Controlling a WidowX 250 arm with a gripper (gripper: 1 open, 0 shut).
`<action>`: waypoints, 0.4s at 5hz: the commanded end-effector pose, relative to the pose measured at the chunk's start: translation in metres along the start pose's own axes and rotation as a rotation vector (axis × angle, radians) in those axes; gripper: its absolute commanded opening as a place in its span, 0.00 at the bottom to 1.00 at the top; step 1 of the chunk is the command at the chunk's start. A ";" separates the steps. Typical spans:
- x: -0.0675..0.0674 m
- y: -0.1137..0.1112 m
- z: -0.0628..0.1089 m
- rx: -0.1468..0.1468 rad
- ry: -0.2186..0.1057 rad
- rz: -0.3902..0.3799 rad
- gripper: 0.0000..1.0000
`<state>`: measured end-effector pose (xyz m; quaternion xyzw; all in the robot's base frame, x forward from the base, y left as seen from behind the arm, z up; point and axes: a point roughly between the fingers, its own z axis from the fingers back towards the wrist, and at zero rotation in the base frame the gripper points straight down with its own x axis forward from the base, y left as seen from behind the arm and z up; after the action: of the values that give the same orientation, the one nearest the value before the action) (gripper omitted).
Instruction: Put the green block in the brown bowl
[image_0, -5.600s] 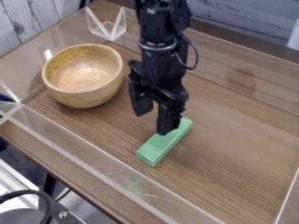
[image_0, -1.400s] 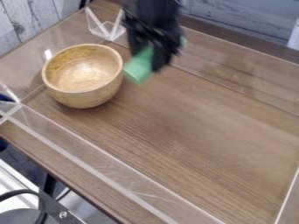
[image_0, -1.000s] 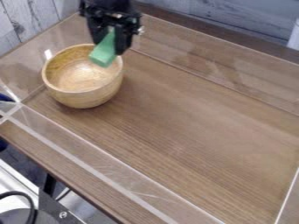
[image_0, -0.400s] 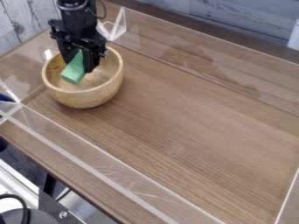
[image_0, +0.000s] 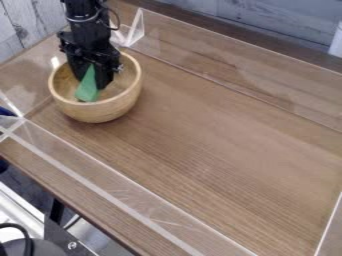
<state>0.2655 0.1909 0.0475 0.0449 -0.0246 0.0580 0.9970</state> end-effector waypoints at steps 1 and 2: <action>0.004 0.005 0.003 0.037 -0.041 -0.008 0.00; 0.001 0.002 -0.003 0.052 -0.037 -0.021 0.00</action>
<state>0.2655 0.1924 0.0432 0.0684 -0.0373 0.0488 0.9958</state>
